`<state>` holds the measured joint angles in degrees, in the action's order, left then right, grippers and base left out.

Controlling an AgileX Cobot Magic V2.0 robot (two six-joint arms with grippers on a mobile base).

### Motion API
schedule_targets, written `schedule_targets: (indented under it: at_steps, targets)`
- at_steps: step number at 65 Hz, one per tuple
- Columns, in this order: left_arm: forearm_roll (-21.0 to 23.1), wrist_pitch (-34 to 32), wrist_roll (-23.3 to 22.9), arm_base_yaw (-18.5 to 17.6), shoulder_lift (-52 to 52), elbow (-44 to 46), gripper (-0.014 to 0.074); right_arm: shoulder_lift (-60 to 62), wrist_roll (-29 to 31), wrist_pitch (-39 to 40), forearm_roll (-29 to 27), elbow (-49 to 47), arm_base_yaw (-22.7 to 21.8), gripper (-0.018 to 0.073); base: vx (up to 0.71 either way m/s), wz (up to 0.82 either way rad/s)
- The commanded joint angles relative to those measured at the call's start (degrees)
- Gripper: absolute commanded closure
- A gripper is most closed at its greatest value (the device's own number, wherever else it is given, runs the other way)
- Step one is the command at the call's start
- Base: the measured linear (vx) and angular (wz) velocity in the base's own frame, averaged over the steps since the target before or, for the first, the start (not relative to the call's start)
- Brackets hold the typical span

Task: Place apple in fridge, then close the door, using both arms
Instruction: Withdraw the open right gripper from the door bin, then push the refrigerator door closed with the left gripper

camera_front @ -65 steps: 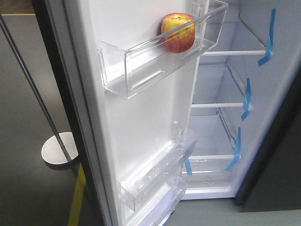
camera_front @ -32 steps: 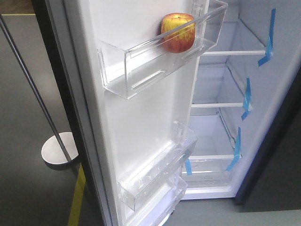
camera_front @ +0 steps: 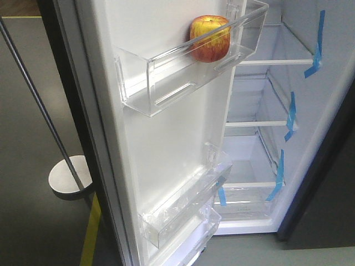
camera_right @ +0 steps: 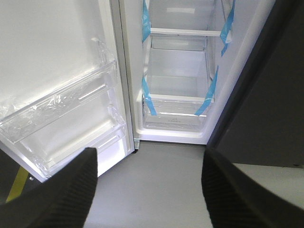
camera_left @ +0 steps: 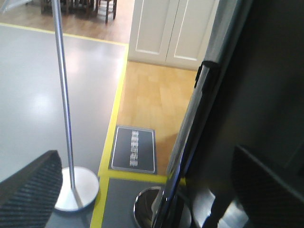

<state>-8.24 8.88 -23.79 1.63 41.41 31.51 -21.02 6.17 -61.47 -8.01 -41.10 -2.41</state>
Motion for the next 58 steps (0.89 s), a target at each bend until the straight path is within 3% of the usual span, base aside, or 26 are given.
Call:
schedule_targets:
  at_steps: [1, 17, 28, 42, 48, 58]
  targets:
    - [0.4, -3.2, -0.7, -0.2, 2.1, 5.1, -0.0083, -0.6, 0.4, 3.5, 0.0, -1.3, -0.5, 0.0106, 0.00, 0.00]
    - [0.3, -1.2, -0.7, -0.2, 18.8, 26.1, -0.0013, -0.6, 0.4, 3.5, 0.0, -1.3, -0.5, 0.0106, 0.00, 0.00]
    - [3.8, 6.6, -0.2, -0.2, 32.6, 41.3, -0.0011, -0.6, 0.4, 3.5, 0.0, -1.3, -0.5, 0.0106, 0.00, 0.00]
    - [9.7, 10.3, 10.0, -3.2, 45.3, 51.9, -0.0004, -0.6, 0.4, 3.5, 0.0, -1.3, -0.5, 0.0106, 0.00, 0.00]
    - [12.3, 10.1, 11.9, -4.6, 48.7, 54.9, 0.0001, -0.6, 0.4, 3.5, 0.0, -1.3, -0.5, 0.0106, 0.00, 0.00]
    - [12.4, 10.6, 13.3, -5.9, 53.1, 58.9, 0.0003, -0.6, 0.4, 3.5, 0.0, -1.3, -0.5, 0.0106, 0.00, 0.00]
